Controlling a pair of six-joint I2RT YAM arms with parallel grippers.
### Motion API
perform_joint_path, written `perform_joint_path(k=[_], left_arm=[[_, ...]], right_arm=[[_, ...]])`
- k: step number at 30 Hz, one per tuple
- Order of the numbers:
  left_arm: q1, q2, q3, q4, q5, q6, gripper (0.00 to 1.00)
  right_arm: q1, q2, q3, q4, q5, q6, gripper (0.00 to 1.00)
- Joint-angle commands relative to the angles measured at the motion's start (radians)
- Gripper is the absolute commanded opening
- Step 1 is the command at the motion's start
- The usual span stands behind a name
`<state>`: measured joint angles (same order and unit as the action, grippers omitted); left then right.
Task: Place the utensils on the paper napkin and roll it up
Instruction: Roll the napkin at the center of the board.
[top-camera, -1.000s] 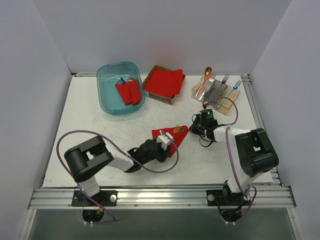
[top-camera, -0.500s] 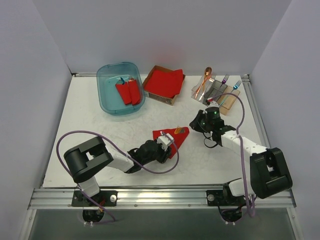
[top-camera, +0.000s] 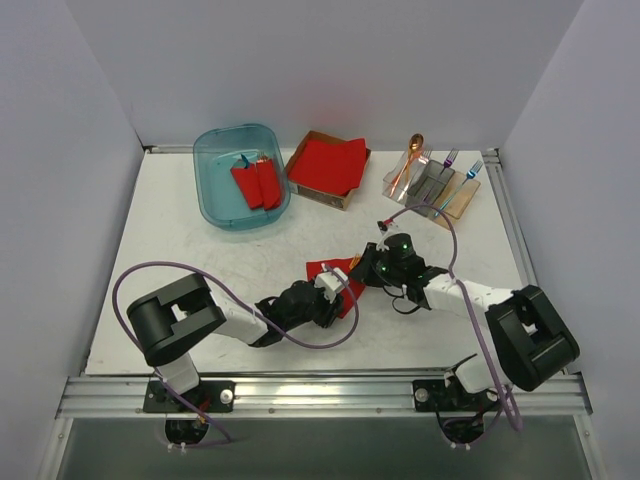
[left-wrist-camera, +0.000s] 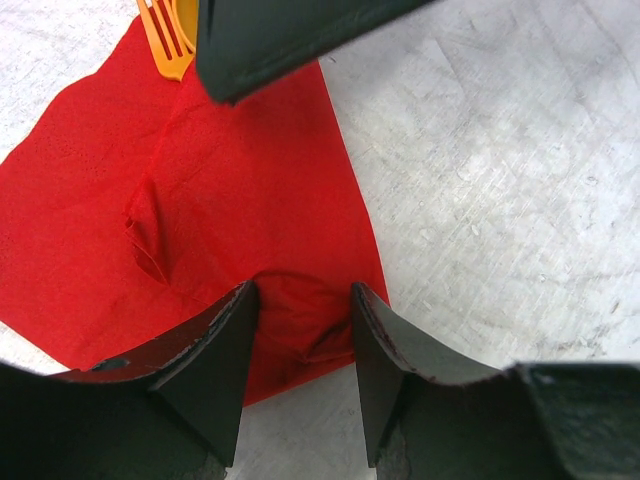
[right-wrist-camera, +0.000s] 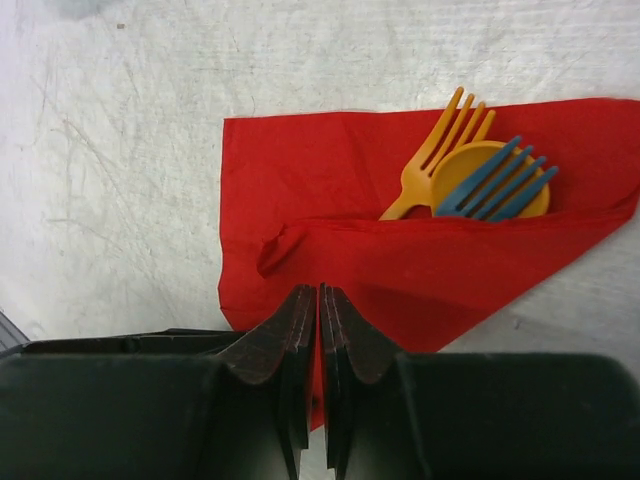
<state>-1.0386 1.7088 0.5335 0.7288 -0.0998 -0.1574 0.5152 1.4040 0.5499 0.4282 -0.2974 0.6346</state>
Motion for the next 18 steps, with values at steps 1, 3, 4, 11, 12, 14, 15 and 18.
perform_joint_path(k=[1,3,4,11,12,14,15,18], left_arm=[[-0.009,-0.026,0.011,-0.049,0.022,-0.014,0.52],[-0.009,-0.029,0.013,-0.052,0.017,-0.011,0.52],[-0.009,-0.031,0.011,-0.055,0.017,-0.010,0.52],[-0.009,-0.051,0.043,-0.100,0.017,-0.010,0.54],[-0.009,-0.055,0.046,-0.104,0.018,-0.008,0.54],[-0.009,-0.064,0.060,-0.127,0.020,-0.008,0.54],[-0.009,-0.078,0.062,-0.137,0.020,-0.008,0.54],[-0.008,-0.124,0.072,-0.172,0.005,-0.008,0.55]], right_arm=[[0.022,0.038,-0.007,0.110,-0.025,0.034,0.09],[0.039,0.071,-0.005,0.124,-0.025,0.036,0.09],[0.045,0.085,-0.004,0.135,-0.023,0.036,0.09],[0.094,0.188,0.012,0.153,-0.002,0.048,0.09],[0.100,0.194,0.012,0.155,0.001,0.048,0.09],[0.103,0.211,0.013,0.161,0.004,0.050,0.09],[0.106,0.214,0.013,0.161,0.006,0.053,0.09],[0.114,0.213,0.015,0.156,0.015,0.051,0.09]])
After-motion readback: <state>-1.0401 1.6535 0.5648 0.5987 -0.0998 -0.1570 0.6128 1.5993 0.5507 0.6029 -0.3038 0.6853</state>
